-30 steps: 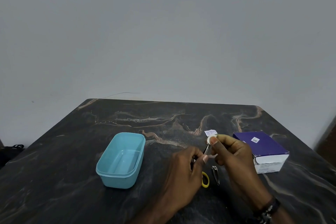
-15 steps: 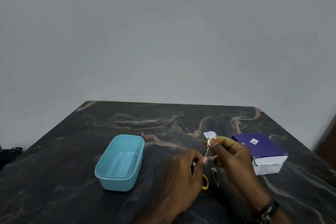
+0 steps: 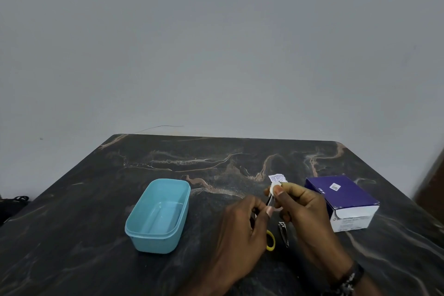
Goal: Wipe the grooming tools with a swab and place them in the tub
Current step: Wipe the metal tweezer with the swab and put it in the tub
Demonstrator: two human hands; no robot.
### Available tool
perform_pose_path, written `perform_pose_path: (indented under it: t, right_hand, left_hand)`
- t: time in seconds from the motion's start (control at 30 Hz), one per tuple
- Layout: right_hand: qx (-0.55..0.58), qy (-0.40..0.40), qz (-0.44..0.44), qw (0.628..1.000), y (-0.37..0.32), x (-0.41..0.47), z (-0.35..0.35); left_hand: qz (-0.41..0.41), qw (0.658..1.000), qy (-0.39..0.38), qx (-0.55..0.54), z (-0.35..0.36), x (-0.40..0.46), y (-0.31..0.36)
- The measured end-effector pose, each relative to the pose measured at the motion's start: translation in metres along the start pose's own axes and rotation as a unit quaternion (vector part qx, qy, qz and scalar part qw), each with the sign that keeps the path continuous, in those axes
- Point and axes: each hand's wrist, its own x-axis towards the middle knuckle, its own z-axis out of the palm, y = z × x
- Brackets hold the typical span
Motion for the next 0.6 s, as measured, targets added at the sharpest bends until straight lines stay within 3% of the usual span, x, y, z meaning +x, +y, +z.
perform_pose_path:
  t: [0.17, 0.37, 0.6]
  right_hand:
    - [0.017, 0.018, -0.014, 1.000, -0.0031, -0.0001, -0.0011]
    - [-0.047, -0.051, 0.023, 0.997, -0.0013, -0.0020, 0.0011]
    - [-0.007, -0.021, 0.020, 1.000, -0.0016, -0.0016, 0.0008]
  left_hand:
    - [0.009, 1.000, -0.008, 0.004, 0.0010, -0.0005, 0.0002]
    - [-0.004, 1.000, 0.003, 0.003, -0.0011, -0.0006, -0.0004]
    - [0.003, 1.000, 0.005, 0.009, -0.0003, 0.0004, -0.0007]
